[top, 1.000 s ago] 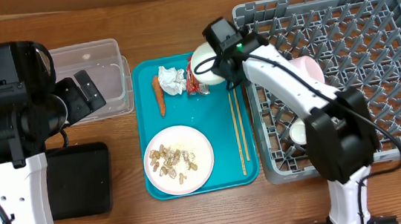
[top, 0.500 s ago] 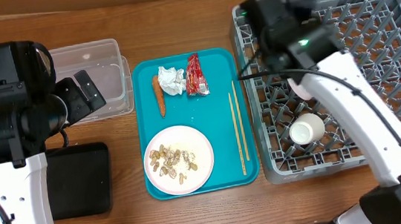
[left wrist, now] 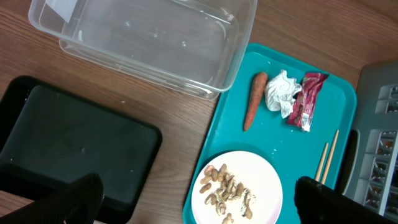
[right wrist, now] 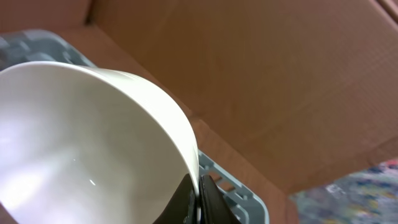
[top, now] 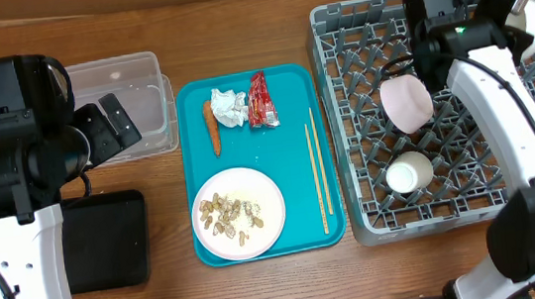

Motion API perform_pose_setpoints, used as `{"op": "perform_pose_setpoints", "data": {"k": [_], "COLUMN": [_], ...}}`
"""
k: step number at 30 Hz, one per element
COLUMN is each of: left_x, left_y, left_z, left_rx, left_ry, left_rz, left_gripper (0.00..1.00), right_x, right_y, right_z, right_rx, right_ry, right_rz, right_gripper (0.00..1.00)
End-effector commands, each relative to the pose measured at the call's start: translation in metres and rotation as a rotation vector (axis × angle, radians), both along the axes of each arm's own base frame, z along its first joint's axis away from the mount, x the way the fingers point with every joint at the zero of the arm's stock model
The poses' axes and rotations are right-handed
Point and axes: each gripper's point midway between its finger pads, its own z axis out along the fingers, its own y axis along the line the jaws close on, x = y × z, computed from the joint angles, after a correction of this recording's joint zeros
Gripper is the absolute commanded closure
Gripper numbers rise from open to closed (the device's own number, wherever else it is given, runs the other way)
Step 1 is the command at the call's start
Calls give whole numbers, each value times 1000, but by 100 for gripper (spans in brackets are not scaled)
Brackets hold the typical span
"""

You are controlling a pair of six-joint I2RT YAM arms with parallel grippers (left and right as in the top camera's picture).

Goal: Sort waste into correct bins and load items into the dishwasher
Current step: 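Place the white bowl in the rack beside the pink bowl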

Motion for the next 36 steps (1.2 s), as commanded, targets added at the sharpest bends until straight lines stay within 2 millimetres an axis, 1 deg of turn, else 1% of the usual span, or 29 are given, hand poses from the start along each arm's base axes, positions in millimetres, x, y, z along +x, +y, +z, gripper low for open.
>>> {"op": "perform_pose_setpoints", "data": {"k": [1,4,10,17,21,24,28,32,34,36], "left_x": [0,0,0,0,0,0,0,0,0,0], "left_y": [4,4,4,4,4,4,4,4,4,4], "left_z": [2,2,2,2,2,2,2,2,2,2], "left_rx": [19,20,19,20,20,19,20,20,19,20], "left_ry": [-2,-2,-2,-2,-2,-2,-2,-2,-2,-2], "left_rz": [-2,-2,-2,-2,-2,-2,-2,-2,-2,-2], "left_gripper": [0,0,0,0,0,0,0,0,0,0], "right_x": [-3,0,9,12,12,13,13,16,16,16], "right_y": [-13,-15,-15,-14,-1,8,26,51,63,76], "right_z": [-14,-31,-44,-71,-80,-83,-83,-80,-73,-61], "right_rx": [-58,-68,-117,-127,-134,-135,-149,-164,-166,-161], "right_ry": [41,96,164,275,303,317,356,367,348,302], "right_rz": [-45,-39,-30,-16,19,46,94,159,189,222], "right_gripper": [96,96,96,96,96,96,96,74,61,48]}}
